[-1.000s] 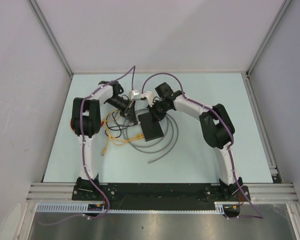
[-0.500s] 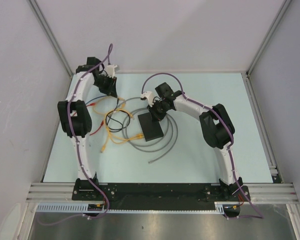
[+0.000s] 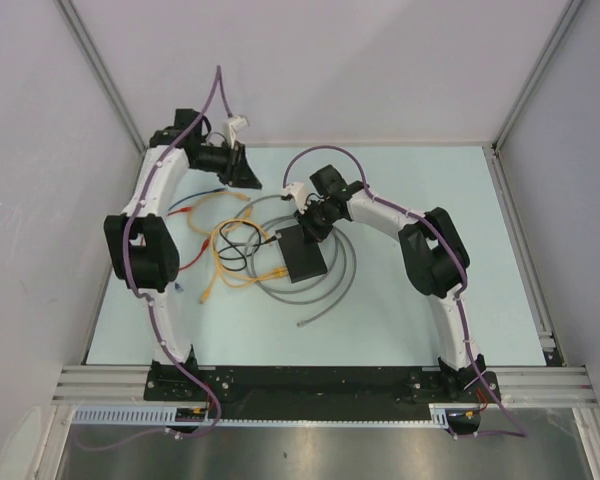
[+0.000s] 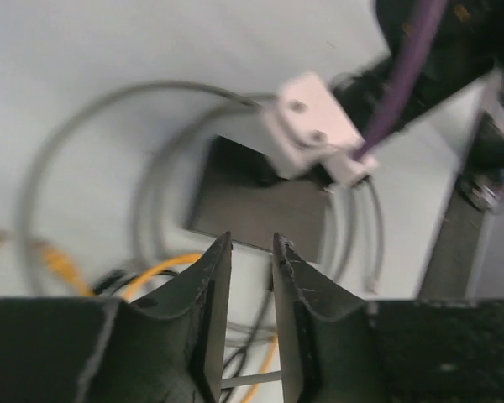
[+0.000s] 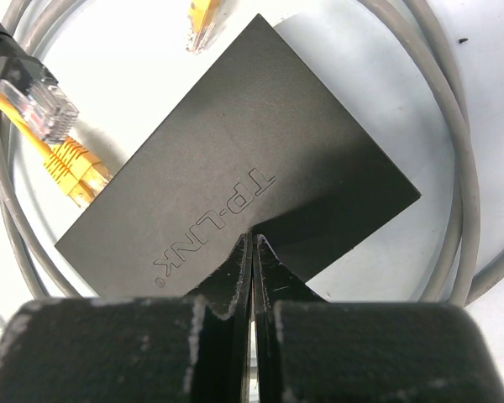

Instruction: Pull the plug from the switch port

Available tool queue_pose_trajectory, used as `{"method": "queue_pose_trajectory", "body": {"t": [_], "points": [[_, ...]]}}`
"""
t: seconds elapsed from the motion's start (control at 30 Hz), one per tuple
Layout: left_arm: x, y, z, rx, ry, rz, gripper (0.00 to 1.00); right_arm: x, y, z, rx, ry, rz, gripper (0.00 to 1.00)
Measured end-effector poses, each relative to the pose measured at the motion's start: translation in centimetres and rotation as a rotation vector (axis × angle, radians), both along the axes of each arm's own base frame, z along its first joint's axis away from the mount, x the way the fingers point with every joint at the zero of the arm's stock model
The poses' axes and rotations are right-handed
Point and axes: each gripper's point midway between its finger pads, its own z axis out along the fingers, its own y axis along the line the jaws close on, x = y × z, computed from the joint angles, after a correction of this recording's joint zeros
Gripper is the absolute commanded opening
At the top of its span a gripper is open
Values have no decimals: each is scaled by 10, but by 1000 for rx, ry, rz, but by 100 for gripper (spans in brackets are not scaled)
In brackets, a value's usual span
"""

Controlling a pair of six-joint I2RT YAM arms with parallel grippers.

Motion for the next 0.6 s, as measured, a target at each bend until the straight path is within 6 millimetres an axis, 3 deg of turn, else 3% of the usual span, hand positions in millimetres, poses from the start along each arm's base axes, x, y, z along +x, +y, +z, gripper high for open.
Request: {"method": "queue_pose_trajectory", "body": {"t": [0.1, 0.23, 0.3, 0.47, 0.6], "points": [[-39, -30, -15, -56, 85, -143, 22, 0, 0, 0, -3, -2, -1, 0], [-104, -56, -70, -63, 294, -284, 20, 0, 0, 0, -5, -3, -3, 0], [-127, -60, -91, -61, 375, -305, 22, 0, 0, 0, -6, -4, -5, 0], [-137, -46, -129, -26, 431, -252, 13, 0, -1, 0, -11, -8, -8, 0], [-138, -45, -145, 2, 453, -249, 18, 1, -1, 0, -11, -9, -9, 0]]}}
